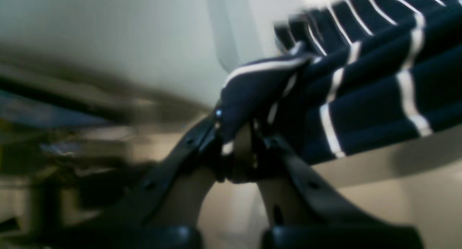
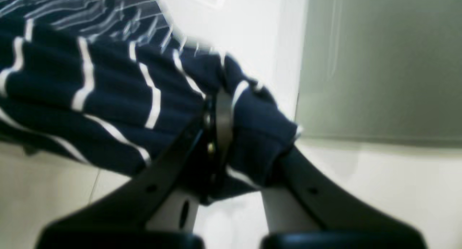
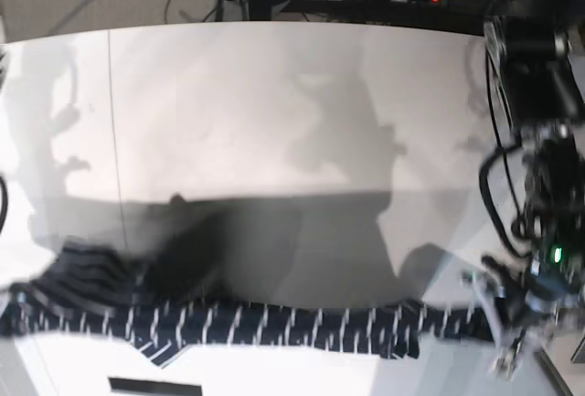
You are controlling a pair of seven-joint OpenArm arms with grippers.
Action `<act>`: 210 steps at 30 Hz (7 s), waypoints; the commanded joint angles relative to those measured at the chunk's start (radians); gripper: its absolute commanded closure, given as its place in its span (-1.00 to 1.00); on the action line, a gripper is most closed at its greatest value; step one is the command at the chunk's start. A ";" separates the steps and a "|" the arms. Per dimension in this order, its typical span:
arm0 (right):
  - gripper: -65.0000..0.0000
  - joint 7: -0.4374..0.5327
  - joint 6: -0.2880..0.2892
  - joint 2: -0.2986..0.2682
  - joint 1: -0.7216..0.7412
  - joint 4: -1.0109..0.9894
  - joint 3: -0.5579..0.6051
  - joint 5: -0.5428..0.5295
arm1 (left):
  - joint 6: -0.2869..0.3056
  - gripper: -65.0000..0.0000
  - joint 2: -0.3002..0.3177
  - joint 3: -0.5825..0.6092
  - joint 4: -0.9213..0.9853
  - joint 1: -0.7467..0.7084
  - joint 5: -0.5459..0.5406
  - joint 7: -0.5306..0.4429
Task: Layout the t-shirt on the table in an organized manner, then fold the t-shirt properly
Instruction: 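Lay the folded edge down with both grippers and smooth it, then release the shirt with both grippers, then grasp the shirt edge with both grippers and pull it apart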
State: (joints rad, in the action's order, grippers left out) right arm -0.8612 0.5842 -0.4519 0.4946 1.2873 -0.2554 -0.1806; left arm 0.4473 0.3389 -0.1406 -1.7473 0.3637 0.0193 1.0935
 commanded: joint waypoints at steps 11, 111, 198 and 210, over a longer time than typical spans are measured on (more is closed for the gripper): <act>1.00 -0.043 -0.033 0.087 -0.316 0.065 -0.144 0.063 | -0.028 1.00 0.067 -0.204 0.007 -0.463 0.005 -0.137; 0.96 0.168 0.095 0.132 -0.078 -0.403 -0.014 0.272 | -0.134 1.00 -0.068 -0.084 0.372 -0.256 0.252 -0.240; 0.97 -0.415 0.114 0.493 -0.784 0.438 -0.321 0.266 | -0.166 1.00 -0.188 -0.084 0.450 -0.225 0.252 -0.431; -0.13 -0.470 0.114 0.491 -0.758 0.634 -0.333 0.272 | -0.167 1.00 -0.226 -0.089 0.580 -0.119 0.241 -0.481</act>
State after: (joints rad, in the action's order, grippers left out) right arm -1.3285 0.6968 0.0505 -0.2707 1.9060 -0.5835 0.0853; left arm 0.2859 0.1146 -0.2306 -1.1481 0.2203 0.2626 0.6342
